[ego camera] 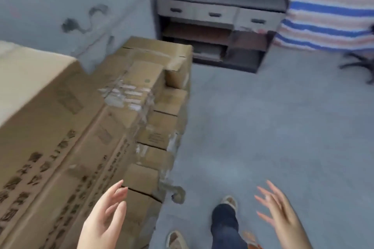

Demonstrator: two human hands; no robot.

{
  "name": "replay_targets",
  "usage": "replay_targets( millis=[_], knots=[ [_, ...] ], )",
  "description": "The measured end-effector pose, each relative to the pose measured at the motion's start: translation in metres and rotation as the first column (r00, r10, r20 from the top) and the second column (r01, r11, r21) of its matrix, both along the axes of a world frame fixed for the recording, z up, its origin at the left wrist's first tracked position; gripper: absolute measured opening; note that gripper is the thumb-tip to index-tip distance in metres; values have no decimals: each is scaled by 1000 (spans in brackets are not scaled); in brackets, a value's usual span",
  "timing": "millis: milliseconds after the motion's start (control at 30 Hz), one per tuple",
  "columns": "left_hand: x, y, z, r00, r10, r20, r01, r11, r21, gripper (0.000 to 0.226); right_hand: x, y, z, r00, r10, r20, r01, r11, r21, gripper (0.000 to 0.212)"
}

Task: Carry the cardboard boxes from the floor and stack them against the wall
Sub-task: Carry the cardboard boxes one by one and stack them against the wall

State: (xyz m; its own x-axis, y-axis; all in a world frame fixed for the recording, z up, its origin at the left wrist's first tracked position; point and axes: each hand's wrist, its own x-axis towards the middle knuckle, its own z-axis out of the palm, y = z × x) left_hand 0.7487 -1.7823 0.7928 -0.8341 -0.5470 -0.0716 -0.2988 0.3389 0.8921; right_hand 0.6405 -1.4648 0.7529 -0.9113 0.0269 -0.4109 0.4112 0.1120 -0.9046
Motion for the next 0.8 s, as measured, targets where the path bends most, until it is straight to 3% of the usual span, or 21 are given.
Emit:
replay_targets(
  millis=[167, 400, 567, 667, 800],
  knots=[
    [-34, 43, 0, 954, -299, -8, 298, 951, -79, 54, 56, 54, 16, 967, -245, -74, 250, 967, 54, 37],
    [-90, 173, 4, 795, -604, -65, 600, 797, -66, 44, 126, 160, 31, 856, -492, -160, 513, 848, 135, 43],
    [-86, 326, -8, 657, -744, -119, 746, 665, -42, 46, 199, 278, 35, 733, -659, -167, 680, 706, 200, 41],
    [-72, 427, -9, 557, -806, -201, 819, 573, -27, 47, 239, 350, 40, 613, -766, -193, 788, 577, 216, 39],
    [-54, 534, 0, 362, -909, -206, 925, 378, -42, 45, 288, 420, 44, 447, -859, -248, 892, 410, 190, 40]
  ],
)
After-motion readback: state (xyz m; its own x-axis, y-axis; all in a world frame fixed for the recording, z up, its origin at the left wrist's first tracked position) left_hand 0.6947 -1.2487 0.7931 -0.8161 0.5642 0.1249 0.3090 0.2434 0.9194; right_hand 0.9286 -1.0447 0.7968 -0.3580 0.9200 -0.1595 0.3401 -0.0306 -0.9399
